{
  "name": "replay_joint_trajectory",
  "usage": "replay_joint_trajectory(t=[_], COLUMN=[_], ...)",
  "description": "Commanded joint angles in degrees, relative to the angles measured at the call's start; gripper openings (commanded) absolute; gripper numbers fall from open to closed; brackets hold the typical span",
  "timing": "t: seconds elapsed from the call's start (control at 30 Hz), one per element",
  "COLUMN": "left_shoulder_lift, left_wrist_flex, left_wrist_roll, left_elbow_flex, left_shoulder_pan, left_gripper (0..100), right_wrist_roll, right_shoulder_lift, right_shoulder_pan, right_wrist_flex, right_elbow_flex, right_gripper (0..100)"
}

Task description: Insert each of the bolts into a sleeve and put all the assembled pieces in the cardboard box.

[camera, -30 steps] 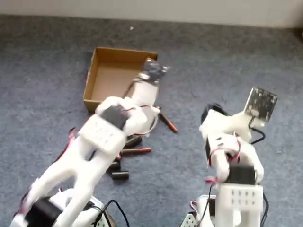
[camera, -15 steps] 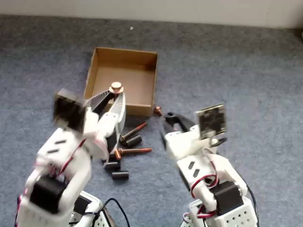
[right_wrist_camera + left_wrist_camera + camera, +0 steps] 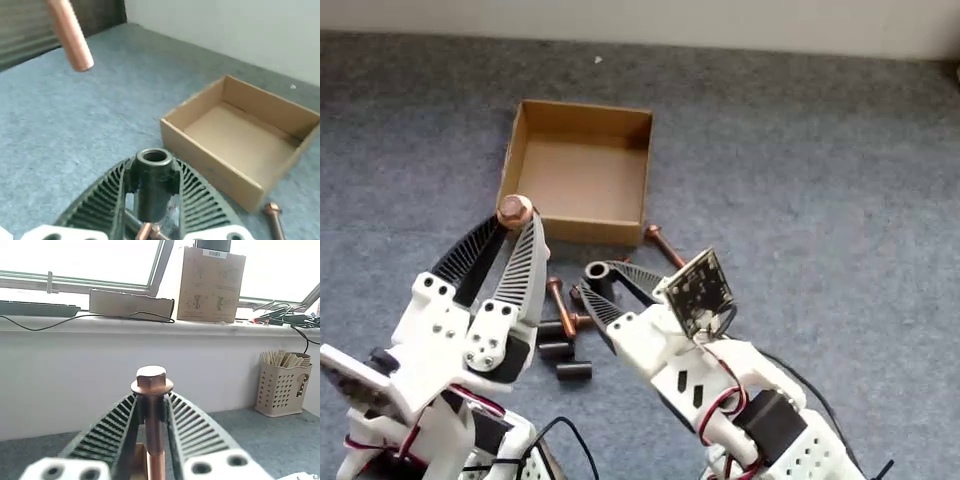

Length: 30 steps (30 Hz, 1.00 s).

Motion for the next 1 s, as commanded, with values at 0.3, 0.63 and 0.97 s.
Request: replay_joint_trajectory(t=[0.3,0.63,0.97], left_shoulder_lift=[-0.6,-0.7,-0.7], left_wrist_flex=[-1.3,-1.6,-1.2], left_wrist_roll=[0.5,0.4,0.3], left_elbow_flex=[-0.4,4.4,5.4], left_shoulder_pan=[6.7,8.1,8.0], left_gripper=[0,0,0], right_wrist_roll=[9.8,9.9,9.9], right_shoulder_lift=[-0.8,-0.9,-1.0], right_shoulder_pan=[-3.7,-3.6,-3.5], right_wrist_flex=[-12.1,-12.1,-12.3], right_elbow_flex=[2.2,1.8,-1.0], right_gripper=[0.4,0.4,0.4])
